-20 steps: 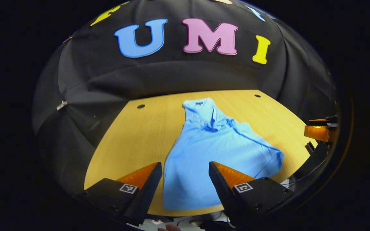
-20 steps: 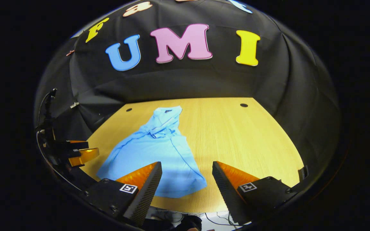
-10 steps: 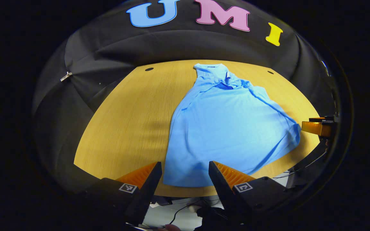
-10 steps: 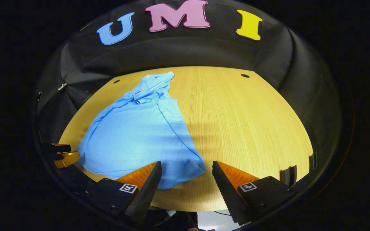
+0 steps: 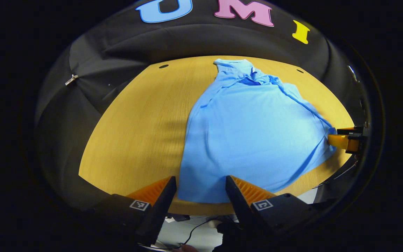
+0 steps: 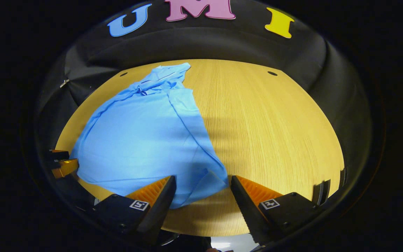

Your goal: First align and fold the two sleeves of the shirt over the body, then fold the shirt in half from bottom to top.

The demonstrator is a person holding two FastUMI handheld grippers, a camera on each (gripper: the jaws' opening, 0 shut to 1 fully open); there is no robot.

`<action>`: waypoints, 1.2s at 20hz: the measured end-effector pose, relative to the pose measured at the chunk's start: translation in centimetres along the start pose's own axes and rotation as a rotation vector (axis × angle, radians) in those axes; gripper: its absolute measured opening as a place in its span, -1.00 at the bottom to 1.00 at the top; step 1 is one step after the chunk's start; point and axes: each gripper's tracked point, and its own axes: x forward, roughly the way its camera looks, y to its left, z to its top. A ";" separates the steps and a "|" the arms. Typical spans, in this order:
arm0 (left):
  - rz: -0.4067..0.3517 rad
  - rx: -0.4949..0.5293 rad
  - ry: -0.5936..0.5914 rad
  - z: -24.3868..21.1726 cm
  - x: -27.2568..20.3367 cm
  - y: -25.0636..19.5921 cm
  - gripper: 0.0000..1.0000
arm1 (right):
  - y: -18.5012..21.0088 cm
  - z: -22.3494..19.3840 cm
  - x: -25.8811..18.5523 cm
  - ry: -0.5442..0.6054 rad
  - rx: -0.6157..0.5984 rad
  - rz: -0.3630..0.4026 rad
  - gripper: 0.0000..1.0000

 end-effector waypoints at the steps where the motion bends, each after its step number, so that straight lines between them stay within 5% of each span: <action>1: 0.000 0.000 0.008 -0.1 0.1 0.0 0.82 | 0.0 -0.3 0.2 0.013 -0.005 0.002 0.99; 5: -0.038 -0.064 0.030 -0.6 0.3 -0.8 0.86 | 0.3 -0.2 0.2 0.028 -0.010 0.014 0.99; 7: -0.052 -0.079 0.044 -0.5 0.5 -1.2 0.50 | 0.8 -0.2 0.3 0.025 -0.028 0.032 0.77; 8: -0.061 -0.066 0.033 -0.2 0.5 -1.7 0.32 | 1.3 -0.1 0.3 0.021 -0.034 0.044 0.48; 9: -0.069 -0.056 0.039 -0.2 0.3 -2.2 0.02 | 1.7 -0.2 0.3 0.020 -0.035 0.048 0.40; 10: -0.077 -0.048 0.034 0.0 0.1 -2.5 -0.29 | 2.1 -0.2 0.3 0.018 -0.035 0.058 -0.05; 11: -0.074 -0.043 0.031 0.0 0.2 -2.7 -0.32 | 2.6 -0.3 0.2 0.021 -0.036 0.064 -0.17; 12: -0.068 -0.041 0.029 0.0 0.2 -2.8 -0.63 | 2.6 -0.2 0.3 0.020 -0.039 0.058 -0.58; 15: -0.056 -0.051 0.017 0.2 0.2 -2.9 -0.86 | 3.1 -0.1 0.2 0.020 -0.010 0.081 -0.87; 24: -0.060 -0.094 -0.077 4.9 -1.1 -2.6 -0.88 | 3.3 4.1 -1.8 -0.083 0.061 0.135 -0.90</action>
